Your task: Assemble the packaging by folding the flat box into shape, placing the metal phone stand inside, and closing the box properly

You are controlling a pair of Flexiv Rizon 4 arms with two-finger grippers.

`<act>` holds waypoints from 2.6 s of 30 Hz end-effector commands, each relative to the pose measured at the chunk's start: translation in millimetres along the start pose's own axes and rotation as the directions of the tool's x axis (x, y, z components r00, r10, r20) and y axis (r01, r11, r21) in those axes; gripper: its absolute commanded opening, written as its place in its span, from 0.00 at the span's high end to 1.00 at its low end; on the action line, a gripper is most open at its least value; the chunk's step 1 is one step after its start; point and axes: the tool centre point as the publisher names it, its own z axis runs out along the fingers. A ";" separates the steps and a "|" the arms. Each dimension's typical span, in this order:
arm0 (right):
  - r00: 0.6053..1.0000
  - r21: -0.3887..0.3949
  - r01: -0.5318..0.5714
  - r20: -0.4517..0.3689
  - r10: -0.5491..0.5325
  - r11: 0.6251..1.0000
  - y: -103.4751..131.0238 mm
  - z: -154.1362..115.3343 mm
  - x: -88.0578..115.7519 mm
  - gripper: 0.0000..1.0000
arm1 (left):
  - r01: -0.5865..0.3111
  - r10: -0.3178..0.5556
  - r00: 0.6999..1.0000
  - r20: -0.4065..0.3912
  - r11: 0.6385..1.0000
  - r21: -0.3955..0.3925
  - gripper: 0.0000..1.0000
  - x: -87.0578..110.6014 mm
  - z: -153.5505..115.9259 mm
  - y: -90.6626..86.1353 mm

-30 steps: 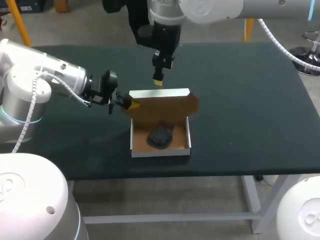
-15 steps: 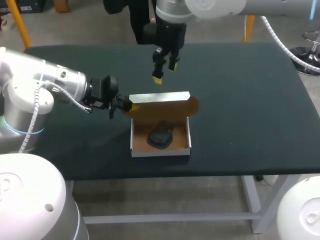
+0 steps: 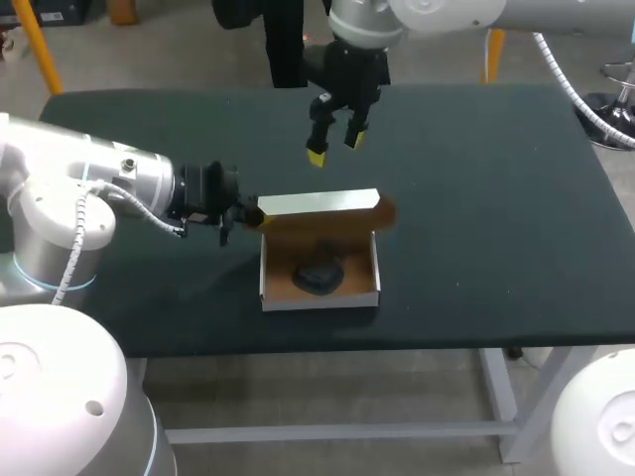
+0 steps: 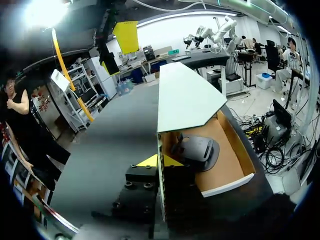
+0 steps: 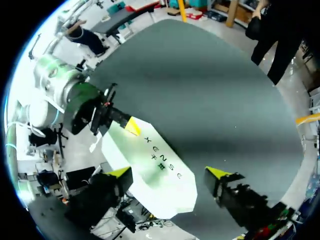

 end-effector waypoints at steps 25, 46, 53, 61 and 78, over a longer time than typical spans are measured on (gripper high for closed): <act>0.973 -0.034 -0.232 -0.026 0.231 0.972 -35.9 5.8 2.9 0.00 | -0.200 0.201 0.972 0.121 0.980 -0.026 1.00 21.5 5.7 -1.6; 0.959 -0.029 -0.285 -0.006 0.285 0.958 -47.9 8.6 1.3 0.00 | -0.216 0.222 0.964 0.144 0.975 -0.058 1.00 24.2 5.8 0.4; 0.950 -0.029 -0.311 -0.005 0.311 0.950 -46.5 8.2 0.6 0.00 | -0.216 0.222 0.964 0.144 0.975 -0.058 1.00 24.2 5.8 0.4; 0.827 0.024 -0.562 -0.002 0.562 0.827 -50.2 11.3 -8.8 0.00 | -0.280 0.295 0.938 0.183 0.954 -0.104 1.00 28.1 6.2 3.6; 0.632 0.141 -0.761 -0.065 0.773 0.634 -80.2 32.0 -11.9 0.00 | -0.331 0.353 0.909 0.223 0.935 -0.129 1.00 35.8 7.5 6.9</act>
